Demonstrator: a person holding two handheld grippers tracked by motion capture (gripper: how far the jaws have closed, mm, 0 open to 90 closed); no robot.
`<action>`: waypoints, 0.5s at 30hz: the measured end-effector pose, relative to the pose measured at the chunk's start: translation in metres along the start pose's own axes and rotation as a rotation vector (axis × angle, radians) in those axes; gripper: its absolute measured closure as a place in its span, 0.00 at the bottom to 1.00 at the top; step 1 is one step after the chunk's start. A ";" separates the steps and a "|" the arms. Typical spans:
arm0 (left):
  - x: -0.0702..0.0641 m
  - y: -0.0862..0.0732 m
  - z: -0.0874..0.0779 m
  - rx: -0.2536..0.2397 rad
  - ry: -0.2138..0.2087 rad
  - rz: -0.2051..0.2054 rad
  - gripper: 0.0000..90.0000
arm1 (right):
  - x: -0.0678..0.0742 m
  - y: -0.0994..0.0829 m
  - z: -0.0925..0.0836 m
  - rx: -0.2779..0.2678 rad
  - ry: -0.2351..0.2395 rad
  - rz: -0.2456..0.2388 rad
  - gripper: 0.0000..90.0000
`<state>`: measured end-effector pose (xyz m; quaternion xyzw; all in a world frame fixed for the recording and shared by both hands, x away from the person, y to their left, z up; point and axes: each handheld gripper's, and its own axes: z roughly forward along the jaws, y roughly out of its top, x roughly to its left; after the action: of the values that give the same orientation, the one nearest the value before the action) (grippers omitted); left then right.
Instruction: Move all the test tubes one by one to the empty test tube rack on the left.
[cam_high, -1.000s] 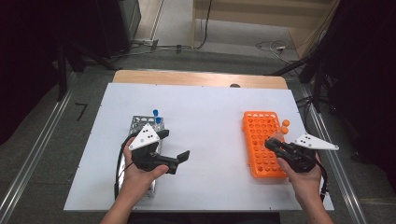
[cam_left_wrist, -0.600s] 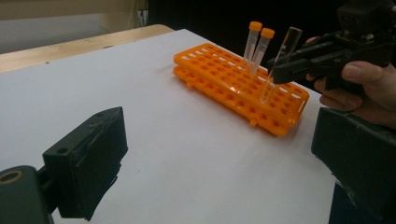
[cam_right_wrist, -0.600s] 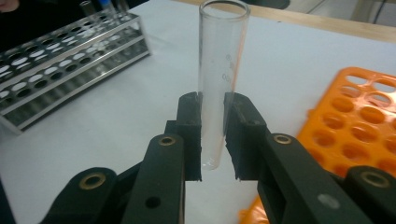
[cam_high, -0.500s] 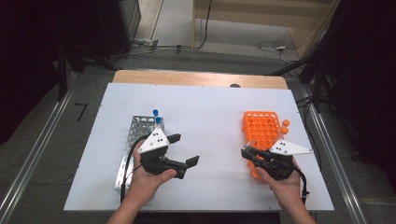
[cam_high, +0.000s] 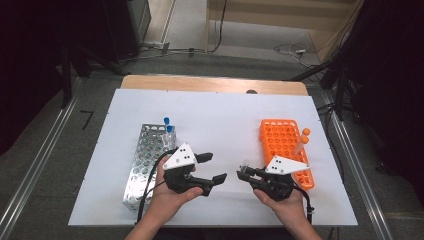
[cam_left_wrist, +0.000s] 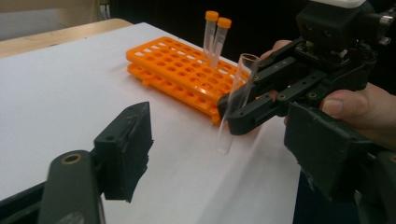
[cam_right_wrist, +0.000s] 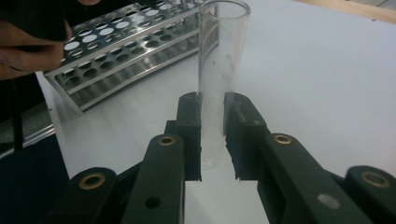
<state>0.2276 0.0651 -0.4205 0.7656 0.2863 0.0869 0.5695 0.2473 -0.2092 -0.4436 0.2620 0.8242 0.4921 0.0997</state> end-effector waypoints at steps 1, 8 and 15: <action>-0.001 0.000 0.001 0.001 -0.004 0.003 0.31 | 0.003 0.000 0.002 0.004 0.008 -0.003 0.82; -0.007 -0.001 0.011 0.019 -0.035 0.010 0.48 | 0.015 0.002 0.010 0.016 0.048 -0.024 0.82; -0.011 -0.002 0.019 0.035 -0.057 0.013 0.64 | 0.025 0.004 0.017 0.027 0.088 -0.047 0.82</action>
<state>0.2262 0.0439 -0.4265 0.7794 0.2662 0.0637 0.5636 0.2343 -0.1818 -0.4463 0.2218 0.8403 0.4895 0.0712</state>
